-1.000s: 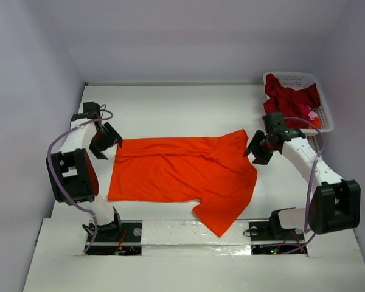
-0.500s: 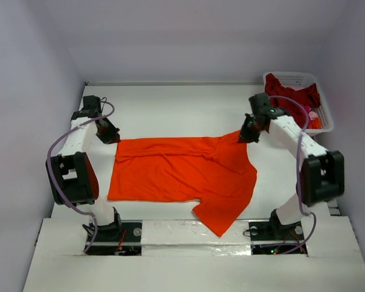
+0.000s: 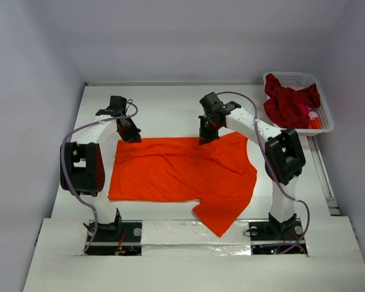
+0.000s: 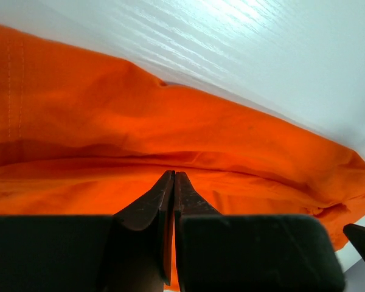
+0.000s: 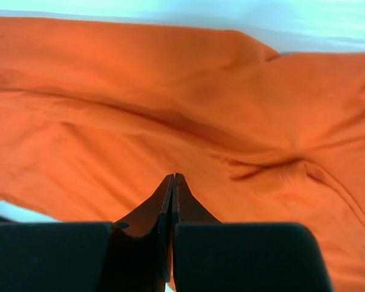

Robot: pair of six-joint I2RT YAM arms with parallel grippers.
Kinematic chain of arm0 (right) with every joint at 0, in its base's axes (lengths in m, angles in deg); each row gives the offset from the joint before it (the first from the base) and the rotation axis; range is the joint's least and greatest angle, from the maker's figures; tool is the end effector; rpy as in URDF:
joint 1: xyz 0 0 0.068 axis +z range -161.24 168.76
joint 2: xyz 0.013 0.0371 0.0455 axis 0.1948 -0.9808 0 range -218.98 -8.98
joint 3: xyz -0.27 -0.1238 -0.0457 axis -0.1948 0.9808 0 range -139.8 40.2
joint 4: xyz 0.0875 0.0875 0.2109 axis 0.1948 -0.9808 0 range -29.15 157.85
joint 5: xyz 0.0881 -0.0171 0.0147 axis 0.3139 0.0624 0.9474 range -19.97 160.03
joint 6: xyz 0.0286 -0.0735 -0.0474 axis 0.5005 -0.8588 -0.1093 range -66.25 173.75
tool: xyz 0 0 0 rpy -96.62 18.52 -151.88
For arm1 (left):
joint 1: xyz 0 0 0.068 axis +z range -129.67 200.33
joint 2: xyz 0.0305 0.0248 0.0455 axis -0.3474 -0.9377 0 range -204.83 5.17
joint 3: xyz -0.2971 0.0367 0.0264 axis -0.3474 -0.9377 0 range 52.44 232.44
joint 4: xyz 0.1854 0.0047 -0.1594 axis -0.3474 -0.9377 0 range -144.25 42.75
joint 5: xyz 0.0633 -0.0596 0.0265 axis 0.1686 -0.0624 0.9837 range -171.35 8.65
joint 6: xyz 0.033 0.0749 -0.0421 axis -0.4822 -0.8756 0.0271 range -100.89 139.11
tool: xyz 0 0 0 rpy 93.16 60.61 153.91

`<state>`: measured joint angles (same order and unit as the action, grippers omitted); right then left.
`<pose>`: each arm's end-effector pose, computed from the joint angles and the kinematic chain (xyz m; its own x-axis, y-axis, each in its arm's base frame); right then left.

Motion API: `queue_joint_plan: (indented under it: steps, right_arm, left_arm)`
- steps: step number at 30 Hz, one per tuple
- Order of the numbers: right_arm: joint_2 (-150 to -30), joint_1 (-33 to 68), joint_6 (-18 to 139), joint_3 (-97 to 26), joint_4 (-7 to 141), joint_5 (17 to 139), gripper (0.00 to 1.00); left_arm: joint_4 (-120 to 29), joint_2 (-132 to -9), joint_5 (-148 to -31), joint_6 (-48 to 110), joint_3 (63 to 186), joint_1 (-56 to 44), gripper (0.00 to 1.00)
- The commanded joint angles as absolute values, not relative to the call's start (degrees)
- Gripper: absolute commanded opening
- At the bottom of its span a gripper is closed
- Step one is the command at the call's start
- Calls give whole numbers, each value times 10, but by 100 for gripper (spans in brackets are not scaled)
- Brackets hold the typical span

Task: Fold and stack the t-shirts
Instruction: Fold the tshirt

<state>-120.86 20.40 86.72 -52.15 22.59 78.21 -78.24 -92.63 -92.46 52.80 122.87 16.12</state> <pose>0.3593 0.2350 0.2248 -0.9569 0.0432 -0.2873 -0.0597 0.9386 0.3398 0.3679 -0.0431 0.2203 -0.8023 -0.4868 -0.3455 -0.3271 0.8427 -0.4276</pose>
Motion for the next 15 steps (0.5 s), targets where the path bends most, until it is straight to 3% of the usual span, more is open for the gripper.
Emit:
queue_joint_plan:
  steps: [1, 15]
  right_arm:
    - [-1234, 220, 861, -557, 236, 791, 0]
    - [-1353, 254, 848, -719, 199, 820, 0]
  left_arm:
    - [-763, -944, -920, 540, 1237, 156, 0]
    - [-733, -985, -924, 555, 1237, 117, 0]
